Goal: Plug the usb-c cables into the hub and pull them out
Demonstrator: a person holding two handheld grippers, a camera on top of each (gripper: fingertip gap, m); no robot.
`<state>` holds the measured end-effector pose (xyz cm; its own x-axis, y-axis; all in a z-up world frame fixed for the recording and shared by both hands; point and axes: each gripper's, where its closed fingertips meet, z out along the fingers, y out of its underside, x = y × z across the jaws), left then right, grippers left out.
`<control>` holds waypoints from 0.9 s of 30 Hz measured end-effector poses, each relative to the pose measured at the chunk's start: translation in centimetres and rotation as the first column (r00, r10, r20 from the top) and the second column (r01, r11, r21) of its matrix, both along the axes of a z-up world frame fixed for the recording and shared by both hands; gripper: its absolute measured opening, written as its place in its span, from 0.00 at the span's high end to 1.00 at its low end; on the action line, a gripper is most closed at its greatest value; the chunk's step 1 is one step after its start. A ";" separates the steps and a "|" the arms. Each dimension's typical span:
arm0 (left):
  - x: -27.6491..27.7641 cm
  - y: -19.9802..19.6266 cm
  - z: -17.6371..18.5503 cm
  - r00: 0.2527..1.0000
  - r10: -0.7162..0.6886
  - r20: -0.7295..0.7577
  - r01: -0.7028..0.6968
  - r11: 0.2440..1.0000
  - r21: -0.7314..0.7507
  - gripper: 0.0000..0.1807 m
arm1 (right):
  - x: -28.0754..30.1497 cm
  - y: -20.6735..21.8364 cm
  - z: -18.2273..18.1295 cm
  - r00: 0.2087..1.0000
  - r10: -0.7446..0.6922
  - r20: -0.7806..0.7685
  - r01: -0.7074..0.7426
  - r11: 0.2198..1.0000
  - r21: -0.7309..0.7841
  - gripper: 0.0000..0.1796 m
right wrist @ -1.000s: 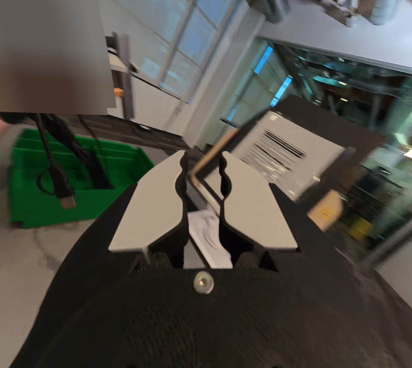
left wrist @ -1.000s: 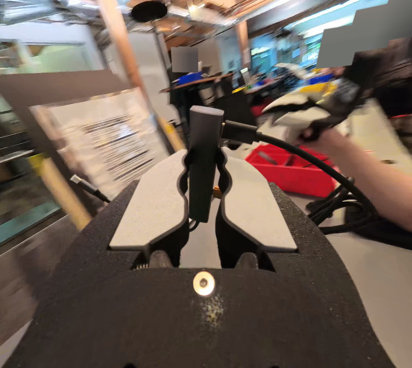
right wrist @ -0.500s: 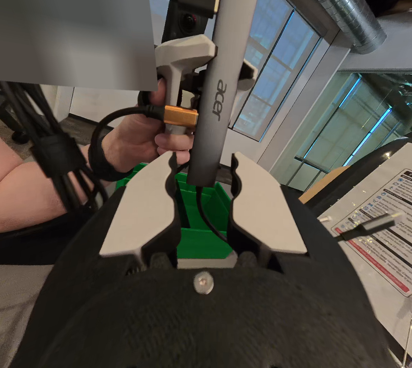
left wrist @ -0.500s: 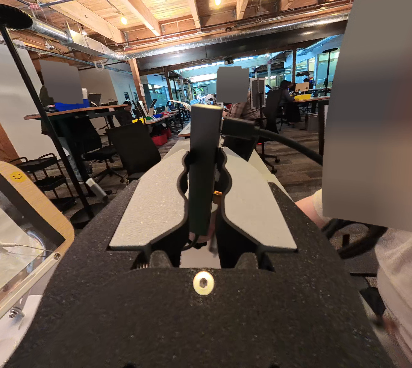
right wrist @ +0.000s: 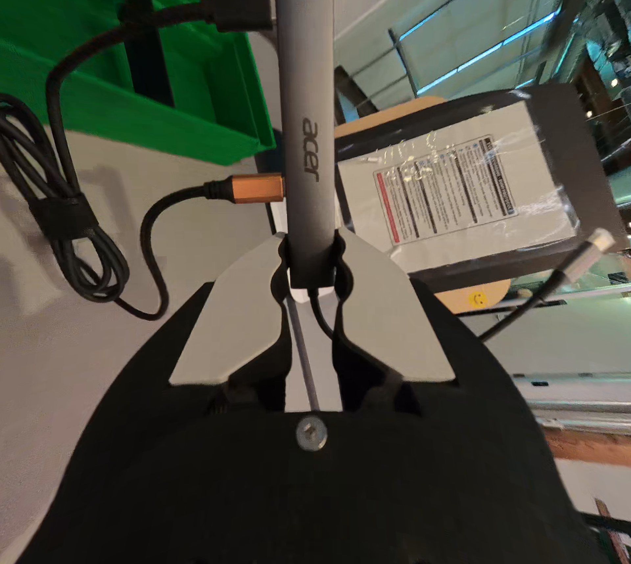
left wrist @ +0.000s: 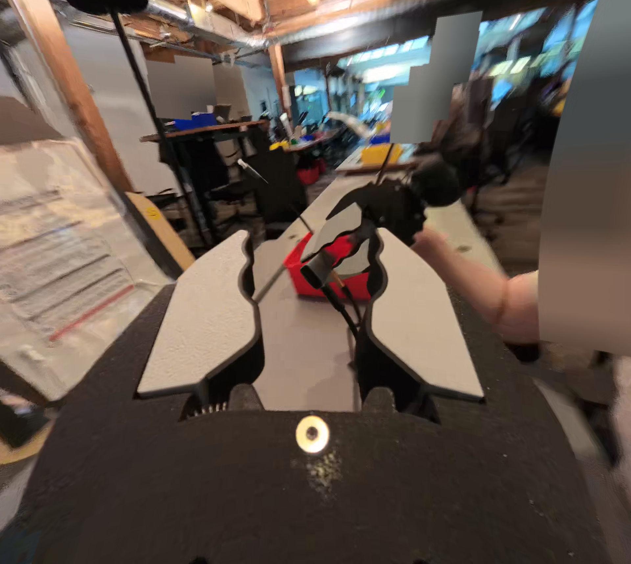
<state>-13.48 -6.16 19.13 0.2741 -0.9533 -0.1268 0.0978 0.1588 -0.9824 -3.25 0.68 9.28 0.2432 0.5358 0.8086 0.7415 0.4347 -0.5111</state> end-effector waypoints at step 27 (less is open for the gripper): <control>4.7 4.0 -6.7 0.977 0.020 -0.213 0.004 0.994 0.112 0.68 | -1.2 -2.6 1.0 0.840 0.406 -0.359 -0.474 0.872 -0.124 0.87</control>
